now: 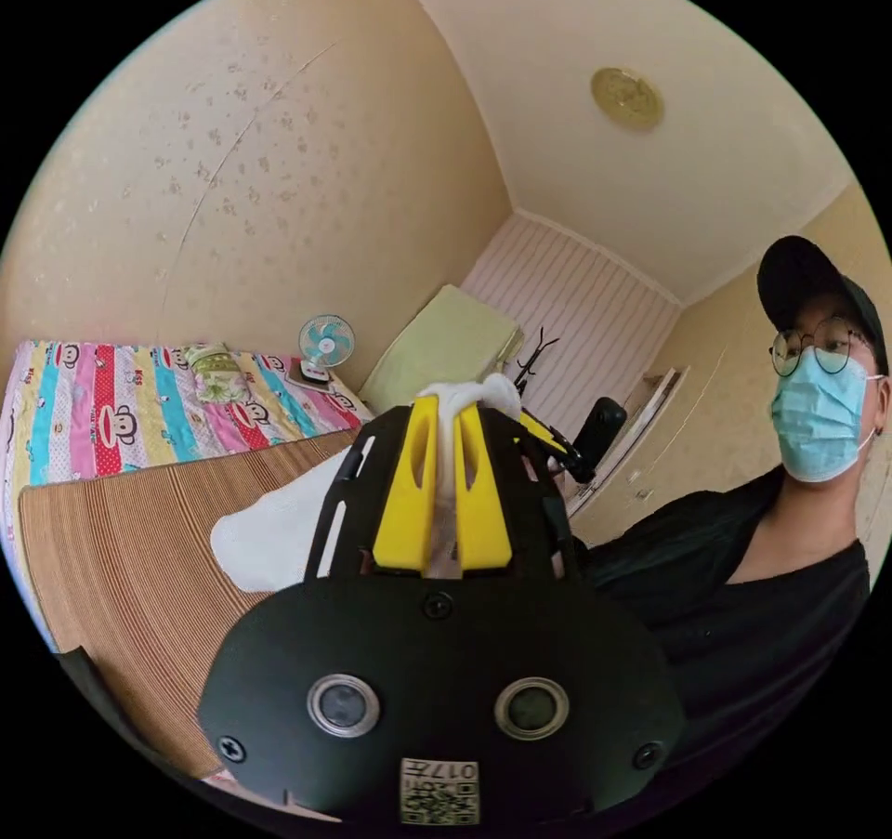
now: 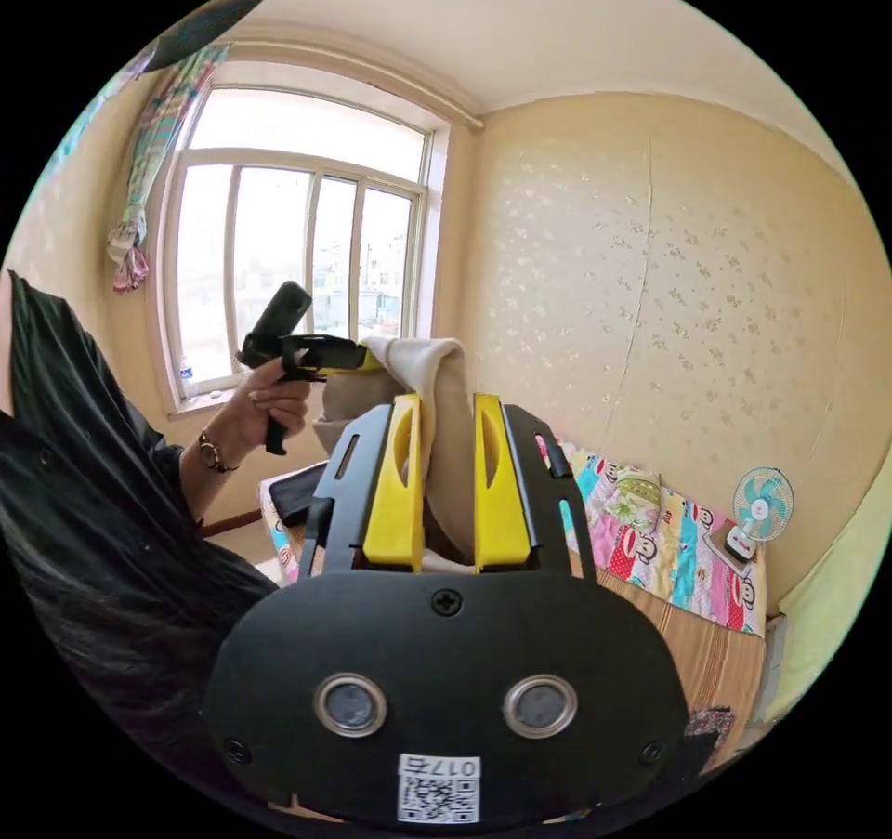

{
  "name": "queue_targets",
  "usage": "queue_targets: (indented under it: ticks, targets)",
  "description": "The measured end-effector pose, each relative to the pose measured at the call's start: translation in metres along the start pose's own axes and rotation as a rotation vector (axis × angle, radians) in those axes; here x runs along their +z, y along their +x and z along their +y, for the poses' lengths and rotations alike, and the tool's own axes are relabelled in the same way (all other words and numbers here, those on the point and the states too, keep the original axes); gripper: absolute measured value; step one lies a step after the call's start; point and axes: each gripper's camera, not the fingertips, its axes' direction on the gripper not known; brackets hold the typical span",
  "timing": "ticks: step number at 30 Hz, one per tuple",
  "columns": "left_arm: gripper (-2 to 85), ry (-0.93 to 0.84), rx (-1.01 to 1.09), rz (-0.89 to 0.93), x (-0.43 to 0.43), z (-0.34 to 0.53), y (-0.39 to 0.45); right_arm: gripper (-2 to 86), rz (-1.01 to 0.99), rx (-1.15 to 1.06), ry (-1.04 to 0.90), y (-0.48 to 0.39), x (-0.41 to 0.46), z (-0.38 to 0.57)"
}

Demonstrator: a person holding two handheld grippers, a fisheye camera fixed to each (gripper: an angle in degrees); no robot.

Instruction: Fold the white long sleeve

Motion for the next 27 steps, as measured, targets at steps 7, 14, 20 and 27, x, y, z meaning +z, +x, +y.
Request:
queue_targets:
  ticks: [7, 14, 20, 27]
  targets:
    - [-0.2, 0.001, 0.101, -0.021, 0.016, -0.064, 0.041, 10.4, -0.119, 0.216, 0.106, 0.066, -0.057, 0.084]
    - [-0.2, 0.044, 0.134, -0.138, -0.001, -0.101, 0.078, 16.0, -0.411, 0.361, -0.071, 0.066, 0.015, 0.134]
    - [0.0, 0.084, 0.132, -0.221, -0.079, -0.110, 0.081, 3.2, 0.062, 0.515, -0.378, 0.127, 0.081, 0.118]
    - [0.0, 0.361, -0.020, -0.515, -0.183, -0.066, 0.054, 2.0, 0.306, 0.327, 0.152, 0.163, -0.030, -0.008]
